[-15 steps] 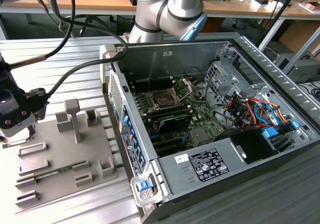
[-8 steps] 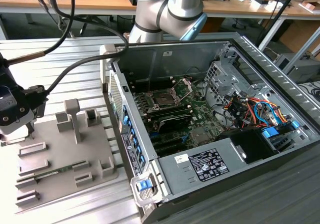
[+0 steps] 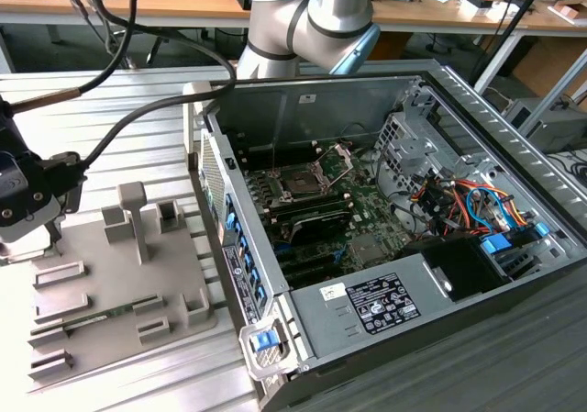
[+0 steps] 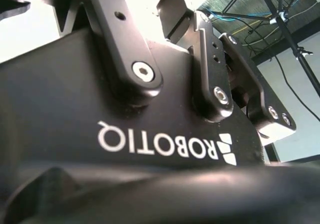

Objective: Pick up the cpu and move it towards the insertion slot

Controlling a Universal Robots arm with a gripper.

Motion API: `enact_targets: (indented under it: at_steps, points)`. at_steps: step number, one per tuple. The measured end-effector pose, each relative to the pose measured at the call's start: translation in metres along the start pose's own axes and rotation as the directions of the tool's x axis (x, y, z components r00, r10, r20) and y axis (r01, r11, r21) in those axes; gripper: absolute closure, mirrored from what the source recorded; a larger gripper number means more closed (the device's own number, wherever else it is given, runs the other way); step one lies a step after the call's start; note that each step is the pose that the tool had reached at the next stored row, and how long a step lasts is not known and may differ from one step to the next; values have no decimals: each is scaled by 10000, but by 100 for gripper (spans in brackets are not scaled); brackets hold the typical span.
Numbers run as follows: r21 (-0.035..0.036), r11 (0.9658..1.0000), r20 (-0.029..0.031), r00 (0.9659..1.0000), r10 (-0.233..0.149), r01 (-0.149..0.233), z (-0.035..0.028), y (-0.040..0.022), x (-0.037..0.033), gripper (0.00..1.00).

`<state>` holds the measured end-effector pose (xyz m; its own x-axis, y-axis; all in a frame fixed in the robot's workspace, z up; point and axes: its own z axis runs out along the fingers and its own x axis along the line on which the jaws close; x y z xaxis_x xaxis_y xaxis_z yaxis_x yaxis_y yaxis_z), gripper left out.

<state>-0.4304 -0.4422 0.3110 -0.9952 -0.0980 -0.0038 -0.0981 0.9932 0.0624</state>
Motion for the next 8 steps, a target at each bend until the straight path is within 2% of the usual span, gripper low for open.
enact_targets:
  at_steps: [8]
  points:
    - [-1, 10000, 1, 10000, 0, 0, -46, 3, 0, 45]
